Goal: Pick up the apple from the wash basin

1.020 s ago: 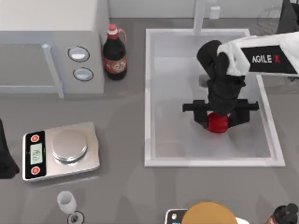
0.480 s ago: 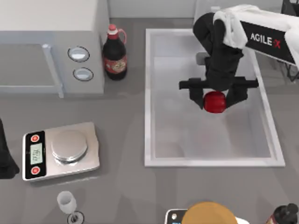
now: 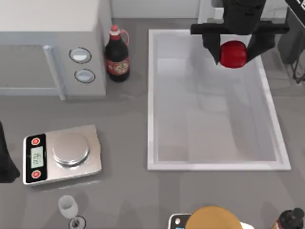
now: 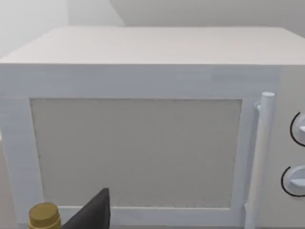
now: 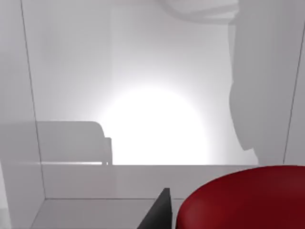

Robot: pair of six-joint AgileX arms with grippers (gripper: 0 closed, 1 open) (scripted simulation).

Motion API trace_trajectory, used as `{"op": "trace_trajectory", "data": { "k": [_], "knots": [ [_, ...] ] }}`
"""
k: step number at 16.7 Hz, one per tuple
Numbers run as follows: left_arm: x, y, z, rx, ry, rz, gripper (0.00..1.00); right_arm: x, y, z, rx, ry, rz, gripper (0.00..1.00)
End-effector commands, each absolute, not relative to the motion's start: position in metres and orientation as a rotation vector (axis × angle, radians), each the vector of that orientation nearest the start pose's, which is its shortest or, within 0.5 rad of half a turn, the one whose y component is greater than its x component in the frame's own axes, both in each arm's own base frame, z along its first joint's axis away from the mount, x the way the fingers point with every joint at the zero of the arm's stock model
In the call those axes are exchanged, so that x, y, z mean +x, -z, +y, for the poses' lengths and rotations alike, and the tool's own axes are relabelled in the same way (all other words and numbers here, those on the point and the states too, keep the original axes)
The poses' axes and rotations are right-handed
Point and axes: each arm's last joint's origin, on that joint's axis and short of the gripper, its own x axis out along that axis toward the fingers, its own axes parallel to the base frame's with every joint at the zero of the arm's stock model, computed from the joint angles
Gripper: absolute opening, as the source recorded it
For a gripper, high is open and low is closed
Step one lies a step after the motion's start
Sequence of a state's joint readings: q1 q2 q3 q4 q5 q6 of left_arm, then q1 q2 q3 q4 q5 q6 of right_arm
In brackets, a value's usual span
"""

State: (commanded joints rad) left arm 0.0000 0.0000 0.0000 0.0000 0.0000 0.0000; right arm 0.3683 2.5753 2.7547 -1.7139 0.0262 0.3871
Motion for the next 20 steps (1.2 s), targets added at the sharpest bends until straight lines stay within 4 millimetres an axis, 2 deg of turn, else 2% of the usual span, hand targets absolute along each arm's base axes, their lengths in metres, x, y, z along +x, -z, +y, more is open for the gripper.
{"op": "trace_trajectory", "data": {
  "k": [2, 4, 8, 9, 12, 16, 20],
  "knots": [
    [0.106, -0.160, -0.001, 0.000, 0.000, 0.000, 1.00, 0.438, -0.268, 0.175, 0.003, 0.006, 1.525, 0.00],
    [0.106, -0.160, -0.001, 0.000, 0.000, 0.000, 1.00, 0.432, -0.281, 0.172, 0.004, 0.004, 1.520, 0.00],
    [0.106, -0.160, -0.001, 0.000, 0.000, 0.000, 1.00, 0.430, -0.283, 0.172, 0.004, 0.004, 1.519, 0.00],
    [0.106, -0.160, -0.001, 0.000, 0.000, 0.000, 1.00, 0.438, -0.286, 0.179, 0.042, -0.046, 1.398, 0.00],
    [0.106, -0.160, -0.001, 0.000, 0.000, 0.000, 1.00, 0.438, -0.290, 0.175, 0.041, -0.044, 1.398, 0.00],
    [0.106, -0.160, -0.001, 0.000, 0.000, 0.000, 1.00, 0.434, -0.308, 0.149, 0.032, -0.035, 1.406, 0.00],
    [0.106, -0.160, -0.001, 0.000, 0.000, 0.000, 1.00, 0.417, -0.321, 0.107, 0.014, -0.015, 1.453, 0.00]
  ]
}}
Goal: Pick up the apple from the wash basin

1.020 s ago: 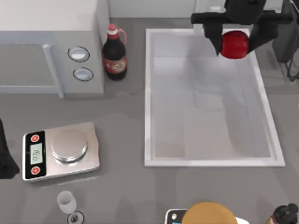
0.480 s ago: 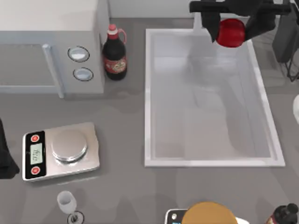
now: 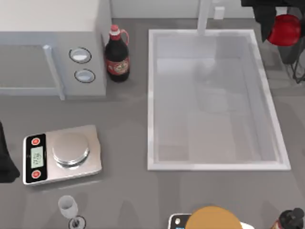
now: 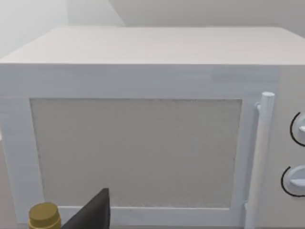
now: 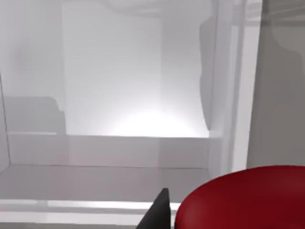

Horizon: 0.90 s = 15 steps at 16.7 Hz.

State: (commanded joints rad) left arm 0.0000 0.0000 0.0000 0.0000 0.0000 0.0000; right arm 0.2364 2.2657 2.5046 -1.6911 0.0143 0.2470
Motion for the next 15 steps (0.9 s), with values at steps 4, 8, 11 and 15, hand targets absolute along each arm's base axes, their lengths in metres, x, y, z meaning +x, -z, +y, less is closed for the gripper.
{"op": "trace_trajectory", "data": {
  "k": [4, 8, 11, 15],
  "knots": [
    [0.106, -0.160, -0.001, 0.000, 0.000, 0.000, 1.00, 0.375, -0.318, 0.058, 0.000, 0.004, 1.530, 0.00],
    [0.106, -0.160, -0.001, 0.000, 0.000, 0.000, 1.00, 0.314, -0.299, 0.018, 0.000, 0.010, 1.593, 0.00],
    [0.106, -0.160, -0.001, 0.000, 0.000, 0.000, 1.00, 0.270, -0.283, -0.002, 0.005, 0.009, 1.605, 0.00],
    [0.106, -0.160, -0.001, 0.000, 0.000, 0.000, 1.00, 0.232, -0.272, -0.014, 0.008, 0.008, 1.579, 0.00]
  ]
}}
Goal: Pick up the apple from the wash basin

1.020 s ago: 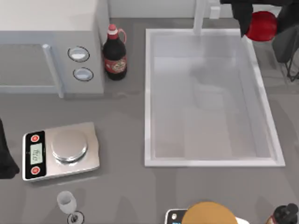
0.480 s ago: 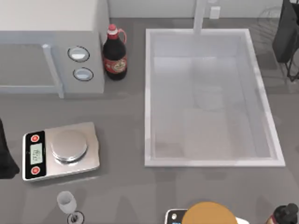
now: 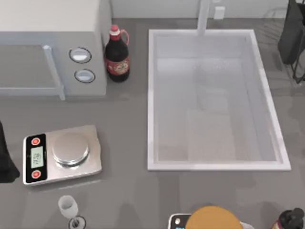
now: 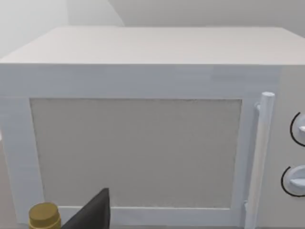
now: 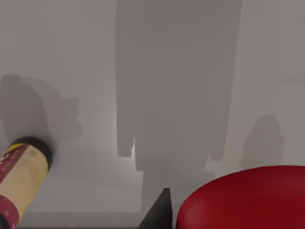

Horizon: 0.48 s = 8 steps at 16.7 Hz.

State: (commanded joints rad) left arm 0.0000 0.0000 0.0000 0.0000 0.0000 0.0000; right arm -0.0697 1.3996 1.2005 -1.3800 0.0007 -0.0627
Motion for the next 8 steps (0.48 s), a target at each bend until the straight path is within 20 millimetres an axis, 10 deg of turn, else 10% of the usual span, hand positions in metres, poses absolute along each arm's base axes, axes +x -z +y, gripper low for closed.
{"op": "trace_trajectory", "data": {
  "k": [8],
  "knots": [
    [0.1057, -0.1600, -0.0012, 0.000, 0.000, 0.000, 1.00, 0.2269, -0.2654, -0.0147, 0.007, 0.006, 1.577, 0.00]
  ]
}}
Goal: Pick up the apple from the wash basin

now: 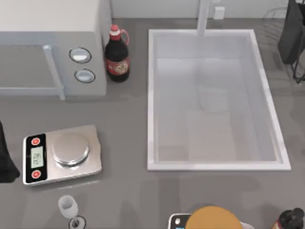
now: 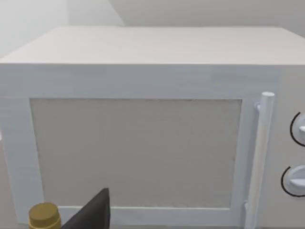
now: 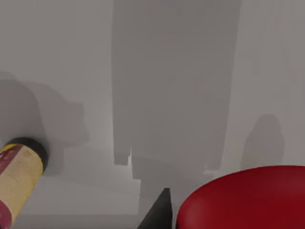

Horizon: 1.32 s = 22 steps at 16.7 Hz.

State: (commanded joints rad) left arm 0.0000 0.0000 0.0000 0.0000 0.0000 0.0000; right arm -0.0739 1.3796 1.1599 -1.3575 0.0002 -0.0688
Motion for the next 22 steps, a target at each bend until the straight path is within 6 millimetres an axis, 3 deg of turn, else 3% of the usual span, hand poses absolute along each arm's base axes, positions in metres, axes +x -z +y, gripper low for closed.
{"op": "trace_trajectory", "data": {
  "k": [9, 11, 15, 22],
  "knots": [
    [0.106, -0.160, -0.001, 0.000, 0.000, 0.000, 1.00, 0.228, -0.170, -0.016, 0.007, 0.008, 1.562, 0.00],
    [0.106, -0.160, -0.001, 0.000, 0.000, 0.000, 1.00, 0.226, -0.161, -0.016, 0.008, 0.008, 1.570, 0.00],
    [0.106, -0.160, -0.001, 0.000, 0.000, 0.000, 1.00, 0.226, -0.160, -0.016, 0.008, 0.008, 1.571, 0.00],
    [0.106, -0.160, -0.001, 0.000, 0.000, 0.000, 1.00, 0.226, -0.160, -0.016, 0.008, 0.008, 1.571, 0.53]
  ]
}}
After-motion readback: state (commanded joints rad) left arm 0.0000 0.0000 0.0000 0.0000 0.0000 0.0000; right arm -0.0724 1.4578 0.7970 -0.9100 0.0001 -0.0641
